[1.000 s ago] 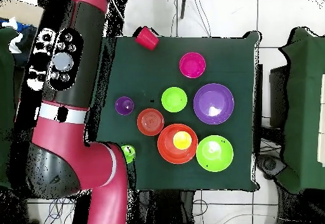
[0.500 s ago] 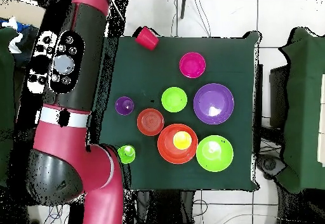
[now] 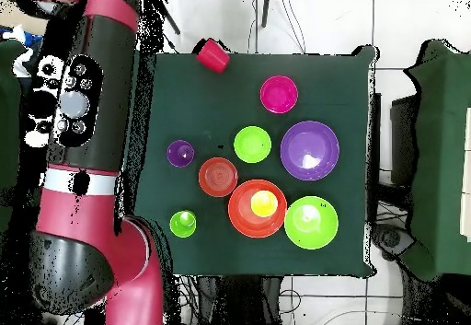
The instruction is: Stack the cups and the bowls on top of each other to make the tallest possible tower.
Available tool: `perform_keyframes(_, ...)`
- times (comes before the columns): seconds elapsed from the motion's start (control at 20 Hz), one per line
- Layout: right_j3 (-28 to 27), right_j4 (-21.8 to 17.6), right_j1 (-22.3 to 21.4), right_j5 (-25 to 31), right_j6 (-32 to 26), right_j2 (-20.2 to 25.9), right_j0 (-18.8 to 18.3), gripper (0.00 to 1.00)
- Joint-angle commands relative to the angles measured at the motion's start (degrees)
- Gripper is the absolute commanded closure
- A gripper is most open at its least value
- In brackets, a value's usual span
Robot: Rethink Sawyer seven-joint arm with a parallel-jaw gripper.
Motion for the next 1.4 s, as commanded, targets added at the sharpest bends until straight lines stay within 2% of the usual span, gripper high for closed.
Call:
perform_keyframes(0.05, 0.88, -12.1, 1.76, -3.05, -11.25, 11.83, 2.63, 0.0)
perform_keyframes(0.2, 1.21, -14.55, 1.52, -3.27, -10.9, 14.36, 3.3, 0.0)
perform_keyframes(0.45, -0.85, -15.71, 1.51, -3.04, -9.83, 14.97, 2.36, 0.0)
perform_keyframes(0.7, -0.46, -18.04, 1.33, -2.32, -10.04, 17.12, 2.68, 0.0)
perform_keyframes(1.1, 5.48, -27.95, -0.24, -3.7, -11.91, 27.06, 6.23, 0.0)
perform_keyframes(1.4, 12.55, -35.51, -2.41, -6.69, -13.23, 35.91, 10.39, 0.0)
